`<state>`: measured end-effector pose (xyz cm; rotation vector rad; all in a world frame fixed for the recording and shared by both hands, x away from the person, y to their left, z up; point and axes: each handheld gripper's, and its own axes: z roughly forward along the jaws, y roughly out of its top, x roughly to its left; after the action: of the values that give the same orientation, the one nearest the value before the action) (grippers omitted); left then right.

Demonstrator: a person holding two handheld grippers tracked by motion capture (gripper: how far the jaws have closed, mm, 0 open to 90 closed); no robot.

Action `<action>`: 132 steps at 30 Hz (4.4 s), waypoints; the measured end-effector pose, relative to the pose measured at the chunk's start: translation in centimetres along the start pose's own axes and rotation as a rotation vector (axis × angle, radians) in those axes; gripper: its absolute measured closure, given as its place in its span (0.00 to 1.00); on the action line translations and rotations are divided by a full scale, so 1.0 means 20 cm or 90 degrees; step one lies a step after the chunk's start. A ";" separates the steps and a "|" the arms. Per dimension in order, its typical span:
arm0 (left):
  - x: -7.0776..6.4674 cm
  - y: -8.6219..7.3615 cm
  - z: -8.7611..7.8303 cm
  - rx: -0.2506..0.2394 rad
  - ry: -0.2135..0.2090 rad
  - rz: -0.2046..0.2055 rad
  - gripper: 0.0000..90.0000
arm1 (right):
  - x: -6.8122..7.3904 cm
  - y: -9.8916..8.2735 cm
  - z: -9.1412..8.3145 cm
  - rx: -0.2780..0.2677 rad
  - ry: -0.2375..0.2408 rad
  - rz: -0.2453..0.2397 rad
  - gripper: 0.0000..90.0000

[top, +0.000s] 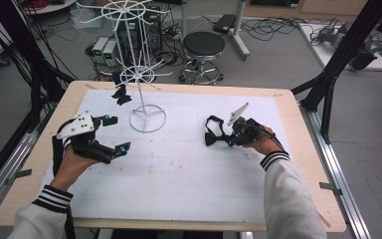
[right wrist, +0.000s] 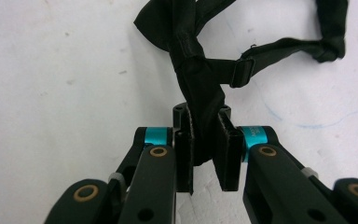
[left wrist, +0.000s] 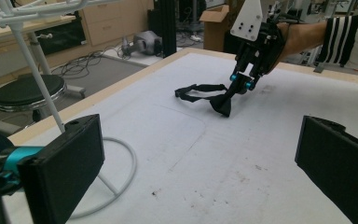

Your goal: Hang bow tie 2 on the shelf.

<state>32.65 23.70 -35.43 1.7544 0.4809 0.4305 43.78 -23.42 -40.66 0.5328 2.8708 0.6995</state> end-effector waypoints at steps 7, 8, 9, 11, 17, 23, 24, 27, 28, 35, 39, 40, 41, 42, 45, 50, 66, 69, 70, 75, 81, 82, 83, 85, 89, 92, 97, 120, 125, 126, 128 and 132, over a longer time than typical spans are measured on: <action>-0.01 0.00 0.01 0.002 0.001 0.002 0.02 | 0.05 0.03 -0.06 -0.045 0.000 -0.015 0.89; -0.01 0.01 0.01 0.002 0.002 0.002 0.02 | 0.05 0.04 -0.07 -0.050 -0.001 -0.018 0.89; -0.01 0.01 0.01 -0.001 0.001 0.001 0.02 | 0.06 0.04 -0.08 -0.054 -0.002 -0.022 0.89; -0.02 0.01 0.01 0.000 0.000 0.001 0.02 | 0.08 0.05 -0.10 -0.067 0.000 -0.020 0.89; -0.02 0.02 0.01 -0.001 -0.002 0.004 0.02 | 0.11 0.07 -0.18 -0.121 0.002 -0.028 0.89; -0.03 0.04 0.02 -0.006 -0.005 0.008 0.02 | 0.15 0.10 -0.23 -0.165 0.006 -0.035 0.89; -0.04 0.04 0.02 -0.007 -0.005 0.009 0.02 | 0.16 0.10 -0.24 -0.168 0.006 -0.032 0.89; -0.04 0.05 0.02 -0.009 -0.008 0.010 0.02 | 0.18 0.11 -0.26 -0.190 0.010 -0.033 0.89; -0.04 0.05 0.02 -0.010 -0.009 0.010 0.02 | 0.19 0.11 -0.27 -0.199 0.012 -0.036 0.89; -0.05 0.08 0.05 -0.012 -0.022 0.014 0.02 | 0.26 0.15 -0.33 -0.250 0.011 -0.053 0.89; -0.06 0.09 0.06 -0.013 -0.029 0.018 0.02 | 0.29 0.16 -0.35 -0.268 0.018 -0.059 0.89; -0.06 0.10 0.07 -0.013 -0.031 0.019 0.02 | 0.30 0.17 -0.36 -0.272 0.018 -0.062 0.89; -0.07 0.10 0.07 -0.012 -0.034 0.021 0.02 | 0.31 0.17 -0.36 -0.279 0.020 -0.061 0.89; -0.07 0.10 0.08 -0.013 -0.037 0.019 0.02 | 0.31 0.17 -0.37 -0.283 0.023 -0.062 0.89; -0.09 0.12 0.09 -0.016 -0.045 0.021 0.02 | 0.33 0.18 -0.38 -0.297 0.023 -0.064 0.89; -0.11 0.15 0.12 -0.018 -0.058 0.030 0.02 | 0.38 0.20 -0.39 -0.306 0.027 -0.073 0.89; -0.19 0.21 0.25 -0.008 -0.116 0.048 0.03 | 0.49 0.27 -0.39 -0.335 0.045 -0.096 0.89; -0.21 0.22 0.27 -0.005 -0.128 0.049 0.03 | 0.51 0.28 -0.40 -0.339 0.047 -0.099 0.89; -0.22 0.23 0.28 -0.004 -0.131 0.049 0.03 | 0.52 0.28 -0.40 -0.340 0.047 -0.099 0.89; -0.25 0.24 0.32 -0.009 -0.161 0.066 0.12 | 0.54 0.29 -0.40 -0.351 0.054 -0.105 0.89; -0.26 0.24 0.35 -0.006 -0.174 0.066 0.15 | 0.56 0.33 -0.37 -0.351 0.061 -0.114 0.89; -0.26 0.24 0.35 -0.005 -0.175 0.065 0.15 | 0.57 0.34 -0.37 -0.350 0.062 -0.115 0.88; -0.27 0.24 0.35 -0.005 -0.175 0.065 0.16 | 0.57 0.35 -0.36 -0.350 0.063 -0.117 0.89; -0.27 0.24 0.35 -0.006 -0.179 0.064 0.20 | 0.57 0.36 -0.35 -0.349 0.066 -0.119 0.88; -0.25 0.24 0.35 -0.008 -0.186 0.057 0.28 | 0.58 0.39 -0.34 -0.349 0.072 -0.122 0.88; -0.25 0.24 0.35 -0.009 -0.195 0.050 0.34 | 0.59 0.40 -0.32 -0.349 0.076 -0.127 0.88; -0.25 0.23 0.36 -0.005 -0.201 0.055 0.46 | 0.59 0.42 -0.31 -0.350 0.077 -0.133 0.88; -0.23 0.22 0.34 -0.005 -0.213 0.013 0.89 | 0.59 0.43 -0.30 -0.353 0.071 -0.132 0.82; -0.23 0.22 0.34 0.001 -0.205 0.016 0.89 | 0.61 0.44 -0.28 -0.373 0.041 -0.105 0.08; -0.23 0.22 0.34 0.001 -0.204 0.019 0.89 | 0.62 0.44 -0.27 -0.372 0.029 -0.106 0.01; -0.23 0.22 0.34 -0.001 -0.204 0.020 0.89 | 0.62 0.44 -0.26 -0.368 0.047 -0.113 0.01; -0.23 0.22 0.34 -0.006 -0.202 0.018 0.89 | 0.62 0.44 -0.26 -0.364 0.050 -0.118 0.01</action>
<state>32.73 14.81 -32.79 1.7820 0.2285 0.1677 33.83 -13.59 -32.59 0.1574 2.5519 1.4513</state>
